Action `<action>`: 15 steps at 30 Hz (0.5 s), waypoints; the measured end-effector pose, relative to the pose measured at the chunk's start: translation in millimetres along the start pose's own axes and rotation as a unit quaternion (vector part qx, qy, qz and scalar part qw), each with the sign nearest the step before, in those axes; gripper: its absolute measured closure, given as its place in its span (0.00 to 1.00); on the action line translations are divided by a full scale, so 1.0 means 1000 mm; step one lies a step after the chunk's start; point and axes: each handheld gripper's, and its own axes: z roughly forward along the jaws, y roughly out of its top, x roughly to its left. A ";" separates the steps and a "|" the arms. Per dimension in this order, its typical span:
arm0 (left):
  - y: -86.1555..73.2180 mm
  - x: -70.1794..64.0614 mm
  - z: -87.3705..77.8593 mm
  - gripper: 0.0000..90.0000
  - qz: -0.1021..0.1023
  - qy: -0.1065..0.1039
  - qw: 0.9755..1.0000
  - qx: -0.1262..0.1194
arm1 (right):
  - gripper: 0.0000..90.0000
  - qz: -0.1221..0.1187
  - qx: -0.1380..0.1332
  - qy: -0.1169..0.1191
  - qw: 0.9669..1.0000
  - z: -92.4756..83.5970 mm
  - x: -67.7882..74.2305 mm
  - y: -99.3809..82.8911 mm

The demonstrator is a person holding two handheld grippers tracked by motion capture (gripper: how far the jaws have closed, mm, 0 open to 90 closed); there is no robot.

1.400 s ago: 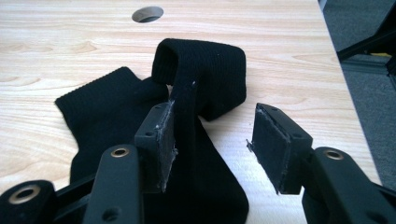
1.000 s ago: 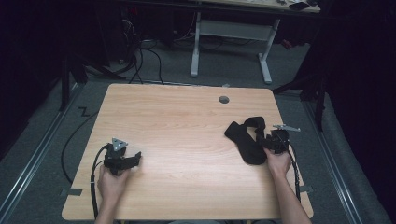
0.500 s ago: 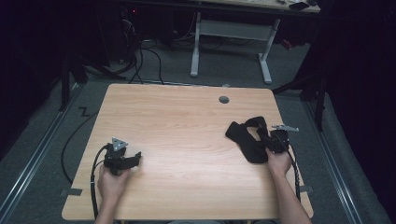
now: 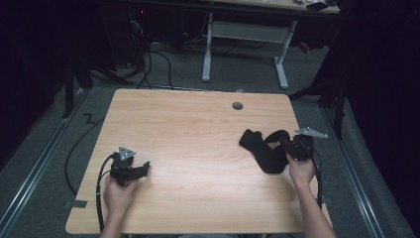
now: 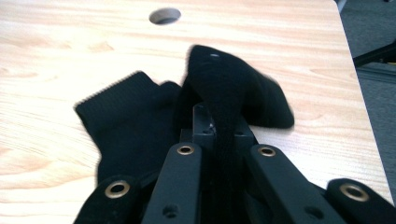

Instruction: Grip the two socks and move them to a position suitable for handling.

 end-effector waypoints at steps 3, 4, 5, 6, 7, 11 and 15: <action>0.000 0.000 0.000 0.29 0.000 0.000 1.000 0.000 | 0.96 -0.005 -0.007 0.008 1.000 -0.007 0.003 0.005; 0.000 0.000 0.000 0.29 0.000 0.000 1.000 0.000 | 0.96 -0.007 -0.009 0.009 1.000 -0.009 0.004 0.007; 0.000 0.000 0.000 0.29 0.000 0.000 1.000 0.000 | 0.96 -0.010 -0.011 0.011 1.000 -0.011 0.005 0.009; 0.000 0.000 0.000 0.29 0.000 0.000 1.000 0.000 | 0.96 -0.008 -0.012 0.013 1.000 -0.012 0.007 0.010; 0.000 0.000 0.000 0.29 0.000 0.000 1.000 0.000 | 0.96 -0.012 -0.017 0.017 1.000 -0.015 0.008 0.013; 0.000 0.000 0.000 0.29 0.000 0.000 1.000 0.000 | 0.96 -0.021 -0.026 0.026 0.999 -0.023 0.017 0.019; 0.000 0.000 0.000 0.29 0.000 0.000 1.000 -0.001 | 0.96 -0.028 -0.030 0.037 0.998 -0.027 0.026 0.022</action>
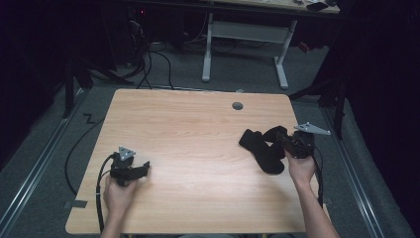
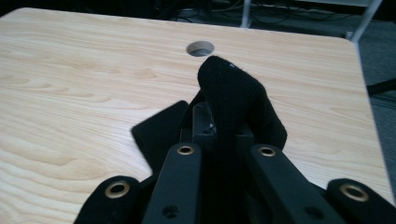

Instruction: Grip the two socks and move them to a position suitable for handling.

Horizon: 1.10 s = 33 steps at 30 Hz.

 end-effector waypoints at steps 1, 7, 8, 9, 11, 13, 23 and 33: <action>0.000 0.000 0.000 0.29 0.000 0.000 1.000 0.000 | 0.96 -0.001 0.001 0.003 1.000 0.000 0.002 0.001; 0.000 0.000 0.000 0.29 -0.001 0.000 1.000 0.000 | 0.96 -0.013 0.008 0.025 1.000 0.000 0.021 0.003; 0.000 0.000 0.000 0.29 -0.001 0.000 1.000 0.000 | 0.96 -0.019 0.008 0.030 0.999 0.000 0.025 0.003; 0.000 0.000 0.000 0.29 -0.001 -0.001 1.000 0.000 | 0.96 -0.020 0.008 0.033 0.999 0.000 0.028 0.004; 0.000 0.000 0.000 0.29 -0.001 -0.001 1.000 0.000 | 0.96 -0.024 0.009 0.043 0.999 0.002 0.035 0.005; 0.000 0.000 0.000 0.30 -0.001 -0.001 1.000 0.000 | 0.96 -0.025 0.008 0.050 0.998 0.003 0.041 0.006; 0.000 0.000 0.000 0.30 -0.001 -0.001 1.000 0.000 | 0.96 -0.033 0.013 0.083 0.996 0.018 0.071 0.007; 0.000 0.000 0.000 0.30 -0.001 -0.001 1.000 0.000 | 0.96 -0.042 0.024 0.100 0.994 0.041 0.102 0.005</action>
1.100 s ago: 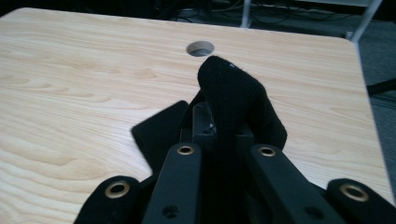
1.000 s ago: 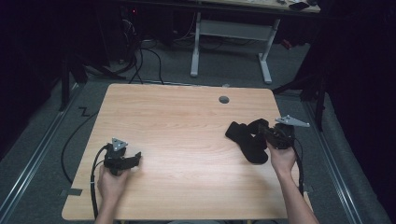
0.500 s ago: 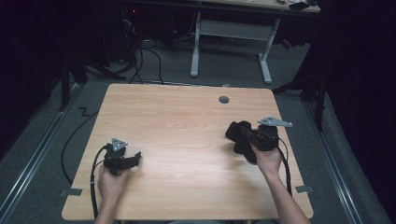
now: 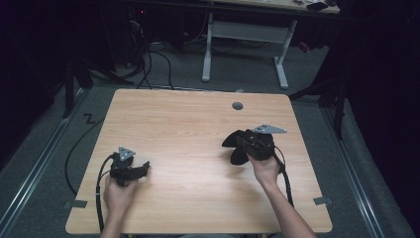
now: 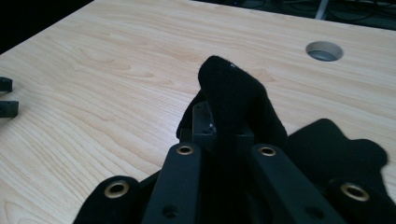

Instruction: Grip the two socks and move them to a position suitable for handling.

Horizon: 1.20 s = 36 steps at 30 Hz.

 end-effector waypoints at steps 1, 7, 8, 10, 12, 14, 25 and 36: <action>0.000 0.000 0.000 0.30 0.000 0.000 1.000 0.000 | 0.96 -0.001 0.003 0.001 1.000 0.003 0.002 0.000; 0.000 0.000 0.000 0.30 0.000 0.000 1.000 0.000 | 0.95 -0.001 0.008 0.007 1.000 0.022 0.014 0.001; 0.000 0.000 0.000 0.30 0.000 0.000 1.000 0.000 | 0.95 -0.002 0.009 0.006 1.000 0.024 0.016 0.001; 0.000 0.000 0.000 0.30 0.000 -0.001 1.000 0.000 | 0.95 -0.005 0.012 0.005 1.000 0.029 0.019 0.001; 0.000 0.000 0.000 0.30 -0.001 -0.001 1.000 0.000 | 0.95 -0.008 0.015 0.001 1.000 0.034 0.022 0.001; 0.000 0.000 0.000 0.30 -0.001 -0.001 1.000 0.000 | 0.95 -0.009 0.022 0.000 1.000 0.040 0.024 0.000; 0.000 -0.001 0.000 0.29 0.004 -0.001 1.000 0.000 | 0.90 -0.029 0.060 0.004 0.998 0.071 0.036 -0.013; 0.000 -0.001 0.000 0.29 0.004 -0.001 1.000 0.000 | 0.63 -0.034 0.089 0.029 0.995 0.084 0.047 -0.021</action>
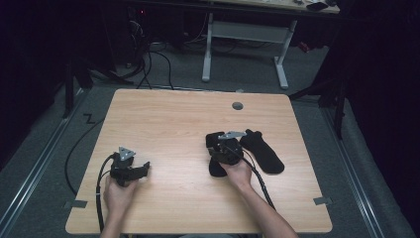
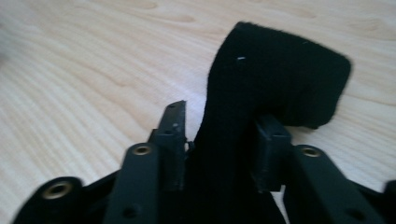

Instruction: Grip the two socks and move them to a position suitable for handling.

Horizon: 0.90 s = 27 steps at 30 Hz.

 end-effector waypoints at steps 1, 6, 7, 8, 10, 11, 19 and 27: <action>0.000 0.000 0.000 0.29 0.000 0.000 1.000 0.000 | 0.61 -0.007 0.003 -0.001 1.000 0.000 0.002 0.000; 0.000 0.000 0.000 0.29 0.001 -0.001 1.000 0.000 | 0.53 -0.015 -0.007 0.009 1.000 -0.009 0.008 0.001; 0.000 0.000 0.000 0.29 0.001 -0.001 1.000 0.000 | 0.52 -0.017 -0.010 0.012 1.000 -0.012 0.008 0.002; 0.000 0.000 0.000 0.29 0.001 -0.001 1.000 0.000 | 0.51 -0.017 -0.015 0.013 1.000 -0.016 0.007 0.003; 0.000 0.000 0.000 0.29 0.001 -0.001 1.000 0.000 | 0.51 -0.010 -0.028 0.021 0.999 -0.023 0.005 0.003; 0.000 0.000 0.000 0.29 0.001 -0.001 1.000 0.000 | 0.51 -0.007 -0.031 0.024 0.999 -0.025 0.005 0.003; 0.000 0.000 0.000 0.29 0.001 -0.001 1.000 0.000 | 0.65 -0.010 -0.059 0.017 0.998 -0.045 -0.004 -0.007; 0.000 -0.001 -0.001 0.29 0.002 -0.002 1.000 0.001 | 0.82 0.014 -0.043 -0.003 0.999 -0.039 -0.023 -0.034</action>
